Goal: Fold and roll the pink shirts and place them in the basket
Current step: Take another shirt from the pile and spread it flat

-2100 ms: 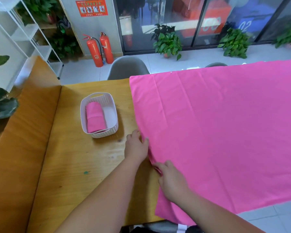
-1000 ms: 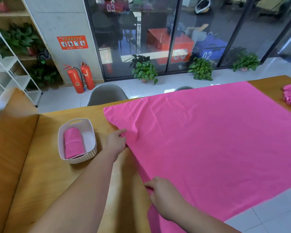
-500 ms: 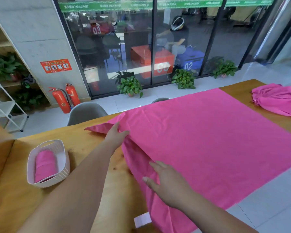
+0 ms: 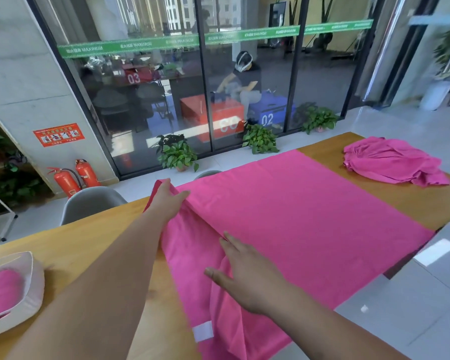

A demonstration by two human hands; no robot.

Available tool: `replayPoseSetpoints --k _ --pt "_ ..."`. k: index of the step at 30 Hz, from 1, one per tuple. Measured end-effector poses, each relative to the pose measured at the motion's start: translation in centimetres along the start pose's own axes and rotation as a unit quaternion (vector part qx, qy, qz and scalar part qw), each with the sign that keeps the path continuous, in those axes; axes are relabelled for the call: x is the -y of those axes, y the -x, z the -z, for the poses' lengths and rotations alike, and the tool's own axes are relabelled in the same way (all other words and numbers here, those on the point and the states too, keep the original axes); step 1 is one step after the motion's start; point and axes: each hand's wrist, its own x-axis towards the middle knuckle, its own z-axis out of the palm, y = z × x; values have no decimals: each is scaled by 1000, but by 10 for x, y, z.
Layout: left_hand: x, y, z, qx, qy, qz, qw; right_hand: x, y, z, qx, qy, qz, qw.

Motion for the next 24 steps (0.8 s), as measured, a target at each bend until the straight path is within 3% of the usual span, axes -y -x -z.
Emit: replayPoseSetpoints --k 7,24 --pt "-64 2 -55 -8 -17 -52 998 -64 8 45 -9 -4 -4 1000" --pt "-159 -77 -202 50 21 -58 997 -199 -6 143 -39 -26 -64 997"
